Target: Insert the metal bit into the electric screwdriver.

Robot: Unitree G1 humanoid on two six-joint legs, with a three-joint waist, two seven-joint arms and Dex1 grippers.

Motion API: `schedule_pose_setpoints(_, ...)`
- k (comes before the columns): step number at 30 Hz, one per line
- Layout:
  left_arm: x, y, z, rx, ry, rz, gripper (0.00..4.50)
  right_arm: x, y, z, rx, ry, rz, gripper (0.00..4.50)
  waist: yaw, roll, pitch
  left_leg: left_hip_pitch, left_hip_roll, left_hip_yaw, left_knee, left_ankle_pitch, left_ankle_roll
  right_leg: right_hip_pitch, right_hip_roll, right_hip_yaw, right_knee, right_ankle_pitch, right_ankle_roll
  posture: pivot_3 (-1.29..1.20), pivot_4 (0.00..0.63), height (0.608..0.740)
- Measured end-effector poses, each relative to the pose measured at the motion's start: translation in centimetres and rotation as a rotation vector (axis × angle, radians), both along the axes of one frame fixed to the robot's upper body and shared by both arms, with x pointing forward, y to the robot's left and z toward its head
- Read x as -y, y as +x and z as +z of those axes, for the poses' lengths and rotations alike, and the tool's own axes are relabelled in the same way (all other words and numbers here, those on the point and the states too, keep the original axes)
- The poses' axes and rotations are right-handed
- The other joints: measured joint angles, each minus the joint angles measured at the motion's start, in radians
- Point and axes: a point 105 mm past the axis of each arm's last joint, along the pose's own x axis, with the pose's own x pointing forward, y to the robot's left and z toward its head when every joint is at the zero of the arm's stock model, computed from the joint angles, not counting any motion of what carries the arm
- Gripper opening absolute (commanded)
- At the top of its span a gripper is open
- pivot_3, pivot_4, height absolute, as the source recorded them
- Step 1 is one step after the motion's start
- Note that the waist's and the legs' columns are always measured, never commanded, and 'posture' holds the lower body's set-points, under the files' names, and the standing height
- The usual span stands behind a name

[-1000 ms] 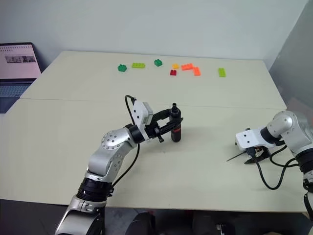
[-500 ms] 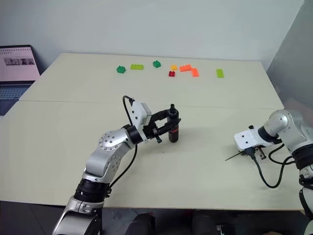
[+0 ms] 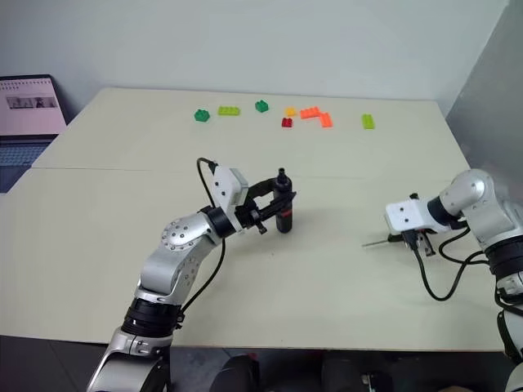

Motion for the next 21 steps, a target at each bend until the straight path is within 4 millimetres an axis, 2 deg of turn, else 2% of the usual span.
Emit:
schedule_pose_setpoints(3, -1.2, 1.0, 0.8, 0.036, -0.049, 0.125, 1.66, -3.4, 1.1, 4.3, 0.08, 0.399, -0.106, 0.0, 0.002, 0.0, 0.0, 0.0, 0.0, -0.001, 0.0, 0.0, 0.0, 0.0, 0.0, -0.001, 0.0, 0.0, 0.0, 0.0, 0.15, 0.74)
schedule_pose_setpoints(6, -1.5, 1.4, 1.0, 0.037, -0.077, 0.17, 1.66, -5.6, 1.3, 7.2, 0.096, 0.674, -0.167, 0.0, 0.006, 0.0, 0.0, -0.001, 0.0, -0.001, 0.0, 0.0, 0.0, 0.0, 0.0, -0.001, 0.0, 0.0, 0.0, 0.0, 0.15, 0.74)
schedule_pose_setpoints(7, -1.7, 1.6, 0.9, 0.028, -0.088, 0.187, 1.66, -6.4, 1.4, 8.6, 0.093, 0.823, -0.213, 0.0, 0.007, 0.0, 0.0, -0.002, 0.0, -0.002, 0.0, 0.0, 0.0, -0.001, 0.0, -0.002, 0.0, 0.0, 0.0, 0.0, 0.15, 0.74)
schedule_pose_setpoints(9, -1.6, 1.7, 0.8, 0.016, -0.1, 0.196, 1.66, -7.3, 1.2, 9.5, 0.074, 0.92, -0.235, 0.0, 0.011, 0.0, 0.0, -0.003, -0.001, -0.002, 0.0, 0.0, 0.0, -0.001, 0.0, -0.002, 0.0, 0.0, 0.0, 0.0, 0.15, 0.74)
schedule_pose_setpoints(10, -1.6, 1.7, 0.6, -0.002, -0.107, 0.198, 1.66, -7.9, 1.3, 10.4, 0.06, 1.042, -0.273, 0.0, 0.011, 0.0, 0.0, -0.004, -0.001, -0.003, 0.0, 0.0, 0.0, -0.002, 0.0, -0.002, 0.0, 0.0, 0.0, 0.0, 0.15, 0.74)
schedule_pose_setpoints(13, -1.2, 1.7, 0.2, -0.027, -0.107, 0.187, 1.66, -9.4, 1.1, 11.4, 0.002, 1.225, -0.33, 0.0, 0.009, 0.0, 0.0, -0.008, -0.001, -0.003, 0.0, 0.0, -0.001, -0.005, 0.0, -0.003, 0.001, 0.0, 0.0, 0.0, 0.15, 0.74)
schedule_pose_setpoints(21, -1.1, 1.6, 0.3, -0.018, -0.11, 0.189, 1.66, -11.7, 1.2, 12.1, -0.041, 1.383, -0.407, 0.0, 0.008, 0.0, 0.0, -0.014, -0.001, -0.003, 0.0, 0.001, -0.001, -0.013, 0.0, -0.002, 0.003, 0.0, 0.0, 0.0, 0.15, 0.74)
